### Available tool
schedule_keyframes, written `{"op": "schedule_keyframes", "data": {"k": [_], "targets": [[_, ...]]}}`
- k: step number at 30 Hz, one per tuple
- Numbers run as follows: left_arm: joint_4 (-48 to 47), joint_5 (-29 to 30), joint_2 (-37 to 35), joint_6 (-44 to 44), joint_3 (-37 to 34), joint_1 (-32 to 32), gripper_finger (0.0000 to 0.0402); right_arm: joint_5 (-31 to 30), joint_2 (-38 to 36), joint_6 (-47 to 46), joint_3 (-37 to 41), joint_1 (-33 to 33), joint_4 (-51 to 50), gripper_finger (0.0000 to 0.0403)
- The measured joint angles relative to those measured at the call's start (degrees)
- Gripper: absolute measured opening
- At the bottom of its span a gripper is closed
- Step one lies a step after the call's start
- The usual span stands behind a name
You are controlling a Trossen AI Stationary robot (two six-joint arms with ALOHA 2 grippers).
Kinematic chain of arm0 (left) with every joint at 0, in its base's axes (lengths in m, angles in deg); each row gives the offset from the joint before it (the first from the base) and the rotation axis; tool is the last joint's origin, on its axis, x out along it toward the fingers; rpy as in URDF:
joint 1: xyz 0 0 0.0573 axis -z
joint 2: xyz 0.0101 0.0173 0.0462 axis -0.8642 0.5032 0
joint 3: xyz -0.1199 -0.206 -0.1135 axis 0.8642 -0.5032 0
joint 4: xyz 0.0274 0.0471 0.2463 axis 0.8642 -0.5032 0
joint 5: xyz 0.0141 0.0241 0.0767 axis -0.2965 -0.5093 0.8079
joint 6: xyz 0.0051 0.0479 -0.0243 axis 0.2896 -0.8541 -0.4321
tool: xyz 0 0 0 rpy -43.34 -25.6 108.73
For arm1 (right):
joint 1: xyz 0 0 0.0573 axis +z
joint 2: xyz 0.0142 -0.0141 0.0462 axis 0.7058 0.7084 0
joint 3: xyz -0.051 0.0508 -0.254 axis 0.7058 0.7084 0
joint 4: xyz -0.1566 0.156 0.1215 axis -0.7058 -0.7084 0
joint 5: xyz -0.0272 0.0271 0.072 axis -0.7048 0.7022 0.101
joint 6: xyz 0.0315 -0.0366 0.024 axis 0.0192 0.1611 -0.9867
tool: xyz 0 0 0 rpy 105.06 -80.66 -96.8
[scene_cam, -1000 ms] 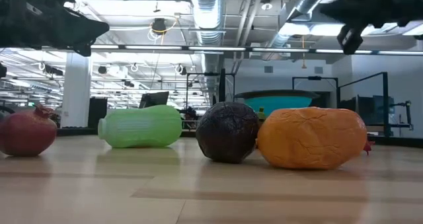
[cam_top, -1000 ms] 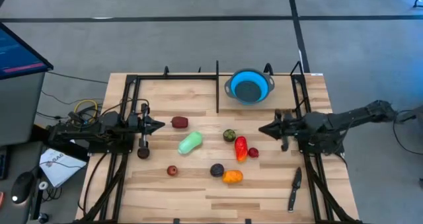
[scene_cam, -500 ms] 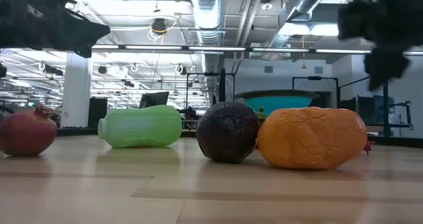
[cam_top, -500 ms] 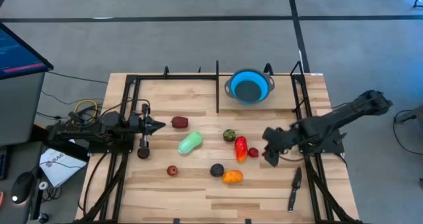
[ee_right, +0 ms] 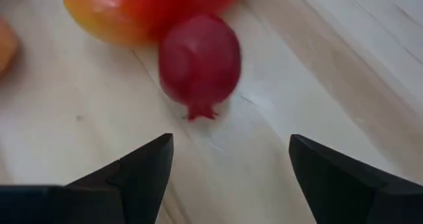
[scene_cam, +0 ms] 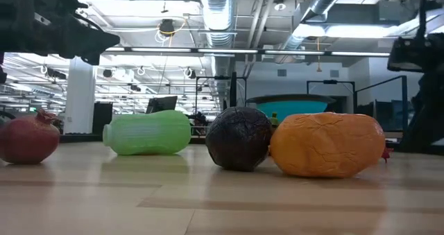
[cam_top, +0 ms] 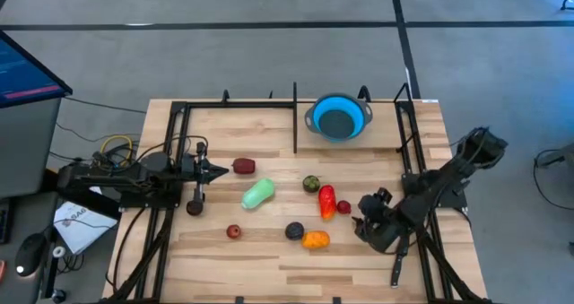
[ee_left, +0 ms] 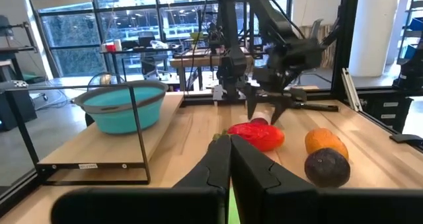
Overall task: Pick & Place Fruit
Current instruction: Put the top red pomegranate into the blue strainer bowl on the shelf
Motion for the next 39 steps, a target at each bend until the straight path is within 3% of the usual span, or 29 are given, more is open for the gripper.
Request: {"op": "schedule_keyframes", "data": {"k": [8,14,29,39], "targets": [[2.57,0.00,0.21,0.00,0.01,-0.01,0.0003,-10.05,11.90,-0.38,-0.15,0.77,13.36,0.0296],[3.06,0.00,0.21,0.00,0.00,-0.01,0.0003,-16.23,15.87,-5.72,-0.20,0.89,15.10,0.0289],[3.44,0.00,0.70,0.00,0.01,0.00,0.0003,-16.69,11.04,-5.33,0.04,-0.25,14.64,0.0193],[3.50,0.00,0.70,0.00,0.00,0.00,0.0003,-17.41,10.92,-5.17,0.00,-1.48,17.01,0.0199]]}}
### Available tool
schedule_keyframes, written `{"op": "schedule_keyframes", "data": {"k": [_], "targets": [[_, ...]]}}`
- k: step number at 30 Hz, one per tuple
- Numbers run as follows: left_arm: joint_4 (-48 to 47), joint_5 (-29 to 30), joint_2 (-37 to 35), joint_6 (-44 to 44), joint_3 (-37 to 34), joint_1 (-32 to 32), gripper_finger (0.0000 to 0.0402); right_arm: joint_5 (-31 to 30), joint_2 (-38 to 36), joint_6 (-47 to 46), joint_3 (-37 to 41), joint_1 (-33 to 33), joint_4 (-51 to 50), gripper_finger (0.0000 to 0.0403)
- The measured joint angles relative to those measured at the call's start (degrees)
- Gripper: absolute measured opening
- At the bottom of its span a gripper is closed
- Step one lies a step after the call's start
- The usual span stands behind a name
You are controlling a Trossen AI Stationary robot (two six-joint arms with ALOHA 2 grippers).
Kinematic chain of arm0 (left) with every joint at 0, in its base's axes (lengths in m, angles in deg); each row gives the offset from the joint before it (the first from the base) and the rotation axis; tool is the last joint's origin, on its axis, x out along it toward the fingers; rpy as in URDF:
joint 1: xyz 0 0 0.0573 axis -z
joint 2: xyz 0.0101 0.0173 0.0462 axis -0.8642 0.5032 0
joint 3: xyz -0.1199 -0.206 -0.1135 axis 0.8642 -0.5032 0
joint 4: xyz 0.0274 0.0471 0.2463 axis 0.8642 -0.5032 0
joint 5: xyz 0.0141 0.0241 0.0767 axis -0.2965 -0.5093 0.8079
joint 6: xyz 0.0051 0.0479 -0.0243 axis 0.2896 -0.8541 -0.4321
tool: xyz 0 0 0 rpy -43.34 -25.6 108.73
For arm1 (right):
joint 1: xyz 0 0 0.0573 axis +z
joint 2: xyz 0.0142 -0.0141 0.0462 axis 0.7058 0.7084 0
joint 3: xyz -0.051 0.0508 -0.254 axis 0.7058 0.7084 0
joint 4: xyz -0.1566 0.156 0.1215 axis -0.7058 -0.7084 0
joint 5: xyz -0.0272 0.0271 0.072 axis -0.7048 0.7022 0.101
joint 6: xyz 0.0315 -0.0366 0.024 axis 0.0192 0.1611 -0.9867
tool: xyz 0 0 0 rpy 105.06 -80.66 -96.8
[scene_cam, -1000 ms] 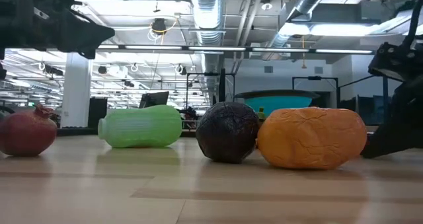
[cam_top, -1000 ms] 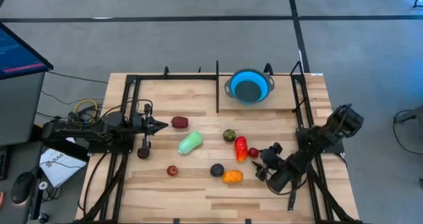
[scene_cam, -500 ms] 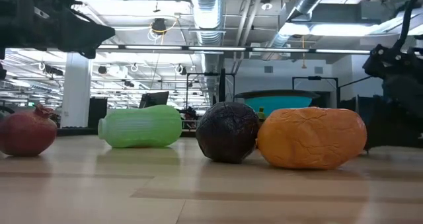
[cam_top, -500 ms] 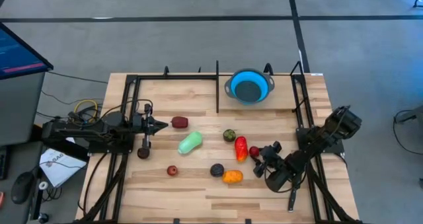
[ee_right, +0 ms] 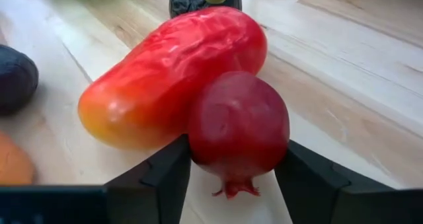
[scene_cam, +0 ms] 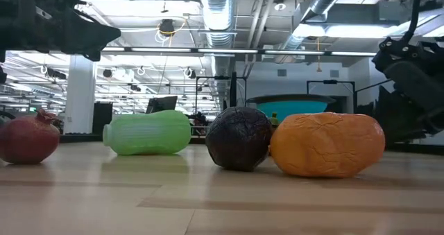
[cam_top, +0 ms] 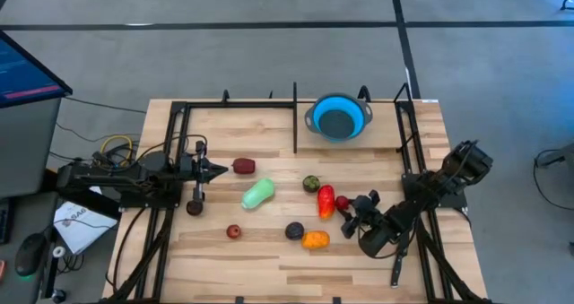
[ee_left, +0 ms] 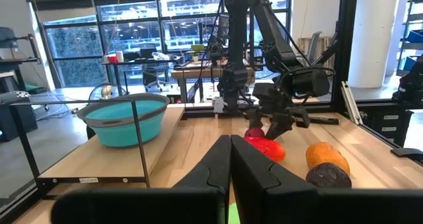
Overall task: Pick & Place Fruit
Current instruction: Put the top red pomegranate into the blue strainer bowl on the shelf
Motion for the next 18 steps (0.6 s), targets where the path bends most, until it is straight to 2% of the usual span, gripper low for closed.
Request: {"op": "schedule_keyframes", "data": {"k": [12,18], "targets": [[0.00,0.00,0.00,0.00,0.00,0.00,0.0003,-0.12,-0.02,-1.34,-0.02,0.96,0.15,0.0189],[0.02,0.00,0.00,0.00,0.00,0.00,0.0003,-0.22,-0.02,0.58,-1.68,0.65,-0.45,0.0196]]}}
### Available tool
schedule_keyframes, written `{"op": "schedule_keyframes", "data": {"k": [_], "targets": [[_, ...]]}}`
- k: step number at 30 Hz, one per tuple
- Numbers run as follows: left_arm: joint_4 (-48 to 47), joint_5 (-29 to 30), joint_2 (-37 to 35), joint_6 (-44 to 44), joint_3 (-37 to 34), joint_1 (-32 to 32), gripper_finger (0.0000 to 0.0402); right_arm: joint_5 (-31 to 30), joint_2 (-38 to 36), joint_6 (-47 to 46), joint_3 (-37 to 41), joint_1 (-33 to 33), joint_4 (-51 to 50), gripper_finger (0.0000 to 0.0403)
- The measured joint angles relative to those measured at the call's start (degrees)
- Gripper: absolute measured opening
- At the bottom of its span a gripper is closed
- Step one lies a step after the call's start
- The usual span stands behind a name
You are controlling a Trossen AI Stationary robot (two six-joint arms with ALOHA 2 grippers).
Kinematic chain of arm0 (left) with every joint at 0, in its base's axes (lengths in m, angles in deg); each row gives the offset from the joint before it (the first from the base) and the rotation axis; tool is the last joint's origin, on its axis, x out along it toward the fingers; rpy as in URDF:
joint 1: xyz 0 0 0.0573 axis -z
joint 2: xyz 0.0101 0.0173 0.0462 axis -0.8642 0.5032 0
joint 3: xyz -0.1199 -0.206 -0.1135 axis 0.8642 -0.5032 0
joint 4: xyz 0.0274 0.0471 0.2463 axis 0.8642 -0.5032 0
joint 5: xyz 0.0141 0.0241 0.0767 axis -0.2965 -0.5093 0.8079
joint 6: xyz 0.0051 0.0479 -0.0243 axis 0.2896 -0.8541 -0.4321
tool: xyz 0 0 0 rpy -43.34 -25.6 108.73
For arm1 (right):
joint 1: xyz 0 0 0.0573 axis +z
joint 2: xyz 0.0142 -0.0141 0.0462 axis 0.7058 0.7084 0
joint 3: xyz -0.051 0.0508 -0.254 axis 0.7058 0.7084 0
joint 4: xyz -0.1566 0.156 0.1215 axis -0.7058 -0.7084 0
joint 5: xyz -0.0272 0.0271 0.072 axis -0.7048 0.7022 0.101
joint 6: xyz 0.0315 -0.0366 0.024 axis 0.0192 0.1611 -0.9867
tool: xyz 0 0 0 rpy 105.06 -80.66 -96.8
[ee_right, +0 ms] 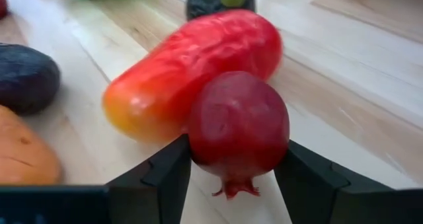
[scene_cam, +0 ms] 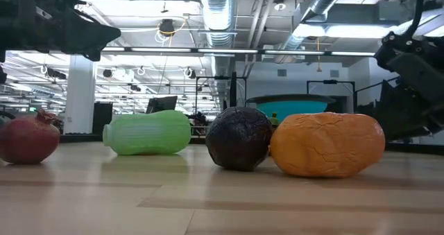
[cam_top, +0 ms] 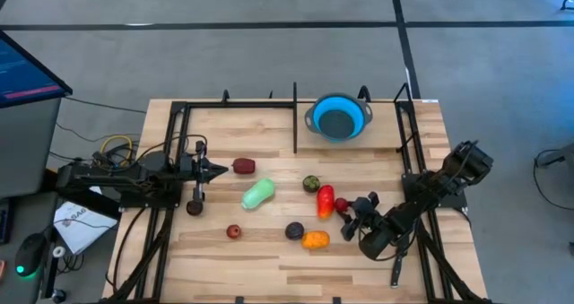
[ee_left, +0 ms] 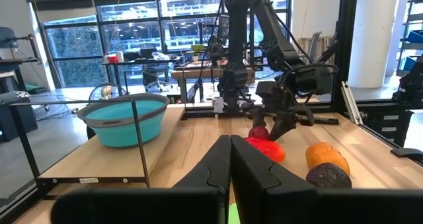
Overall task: Pick & Place Fruit
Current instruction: Put the top red pomegranate into the blue strainer bowl on the shelf
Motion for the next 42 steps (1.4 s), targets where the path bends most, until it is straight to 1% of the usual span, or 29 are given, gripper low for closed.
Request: {"op": "schedule_keyframes", "data": {"k": [4,7,11,19,23,28,32,38,42], "targets": [[0.02,0.02,0.00,0.00,0.01,-0.01,0.0003,-0.12,-0.02,4.06,-2.66,-0.82,-1.05,0.0196],[0.08,0.00,0.00,-0.01,0.00,0.00,0.0003,-0.12,-0.07,6.99,-5.67,-1.76,-4.28,0.0191],[0.25,0.00,0.00,0.00,0.00,0.00,0.0003,-0.12,-0.07,9.80,-10.59,-2.75,-11.56,0.0188],[0.42,0.00,0.00,0.00,0.02,0.00,0.0003,-0.12,-0.63,10.04,-19.11,-3.35,-27.55,0.0198],[0.53,0.02,0.00,0.00,0.00,0.00,0.0003,-1.27,-3.03,11.09,-22.73,-3.33,-30.98,0.0196],[0.90,0.01,0.23,-0.01,0.00,0.00,0.0003,-2.02,-7.84,18.23,-27.78,-4.48,-30.71,0.0195],[0.99,0.00,0.43,-0.01,0.00,-0.01,0.0003,-2.03,-10.97,25.75,-32.29,-7.47,-30.42,0.0199],[1.31,0.00,0.66,-0.02,0.00,0.00,0.0003,-0.78,-14.57,39.12,-38.19,-14.88,-29.98,0.0199],[1.38,0.01,0.66,-0.02,0.00,0.00,0.0003,2.95,-15.85,47.58,-41.06,-20.75,-29.93,0.0199]]}}
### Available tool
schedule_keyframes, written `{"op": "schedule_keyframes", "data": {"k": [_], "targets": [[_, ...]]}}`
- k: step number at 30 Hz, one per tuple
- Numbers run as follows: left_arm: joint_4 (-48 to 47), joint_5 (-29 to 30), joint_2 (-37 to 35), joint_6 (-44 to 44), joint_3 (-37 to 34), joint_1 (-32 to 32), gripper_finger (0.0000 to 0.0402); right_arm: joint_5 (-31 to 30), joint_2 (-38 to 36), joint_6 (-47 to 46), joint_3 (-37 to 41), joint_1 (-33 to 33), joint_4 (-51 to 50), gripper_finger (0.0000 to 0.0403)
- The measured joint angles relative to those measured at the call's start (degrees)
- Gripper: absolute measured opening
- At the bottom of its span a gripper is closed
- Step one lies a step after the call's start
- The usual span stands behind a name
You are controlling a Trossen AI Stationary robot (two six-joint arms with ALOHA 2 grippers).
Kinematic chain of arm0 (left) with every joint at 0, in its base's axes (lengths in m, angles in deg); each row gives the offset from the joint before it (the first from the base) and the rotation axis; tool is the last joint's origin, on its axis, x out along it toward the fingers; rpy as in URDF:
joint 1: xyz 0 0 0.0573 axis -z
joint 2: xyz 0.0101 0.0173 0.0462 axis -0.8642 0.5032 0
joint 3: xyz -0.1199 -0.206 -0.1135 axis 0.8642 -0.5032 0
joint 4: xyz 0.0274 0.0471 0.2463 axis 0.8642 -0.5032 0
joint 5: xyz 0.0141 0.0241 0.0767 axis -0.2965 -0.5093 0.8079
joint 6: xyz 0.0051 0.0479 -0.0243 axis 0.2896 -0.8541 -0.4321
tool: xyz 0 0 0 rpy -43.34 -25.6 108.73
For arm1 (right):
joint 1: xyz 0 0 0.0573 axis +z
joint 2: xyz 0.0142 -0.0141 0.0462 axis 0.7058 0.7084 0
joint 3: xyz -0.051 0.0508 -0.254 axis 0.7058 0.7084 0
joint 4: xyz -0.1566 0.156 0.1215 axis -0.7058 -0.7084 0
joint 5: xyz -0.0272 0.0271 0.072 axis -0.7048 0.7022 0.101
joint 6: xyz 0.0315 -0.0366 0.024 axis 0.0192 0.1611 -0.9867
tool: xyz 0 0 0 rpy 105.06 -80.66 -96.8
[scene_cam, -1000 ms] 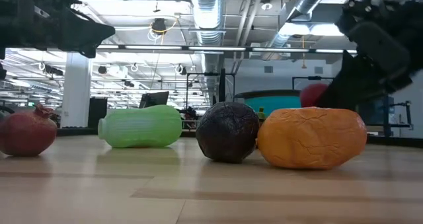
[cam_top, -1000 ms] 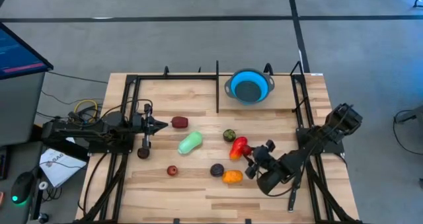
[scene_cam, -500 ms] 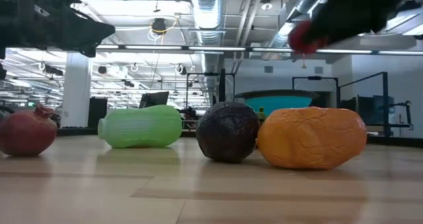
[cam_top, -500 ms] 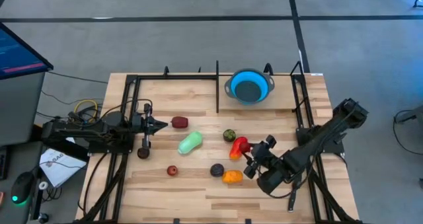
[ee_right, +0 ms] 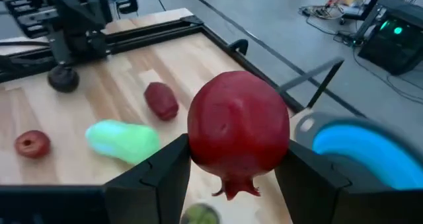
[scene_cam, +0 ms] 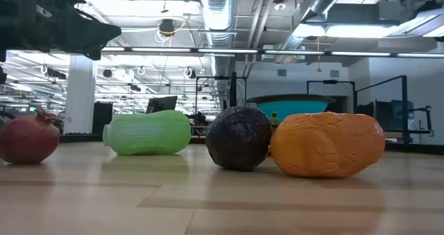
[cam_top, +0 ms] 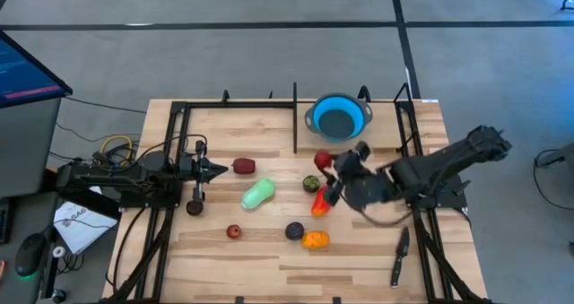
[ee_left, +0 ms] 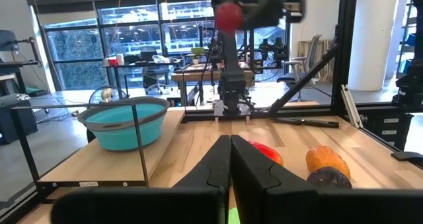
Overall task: Pick & Place Fruit
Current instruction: Put the top red pomegranate into the blue strainer bowl on the shelf
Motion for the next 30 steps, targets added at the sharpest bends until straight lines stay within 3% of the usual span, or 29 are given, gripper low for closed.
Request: {"op": "schedule_keyframes", "data": {"k": [13,20,30], "targets": [[0.75,0.01,0.00,0.02,0.00,0.00,0.0003,16.92,-3.35,13.39,-1.89,-19.29,-0.28,0.0200],[0.87,-0.01,0.00,0.02,0.00,0.00,0.0003,31.81,-3.10,15.31,-1.89,-31.79,-0.42,0.0201],[1.17,0.01,0.00,0.02,0.00,-0.01,0.0003,39.36,-0.36,16.36,-1.88,-42.15,-1.06,0.0201]]}}
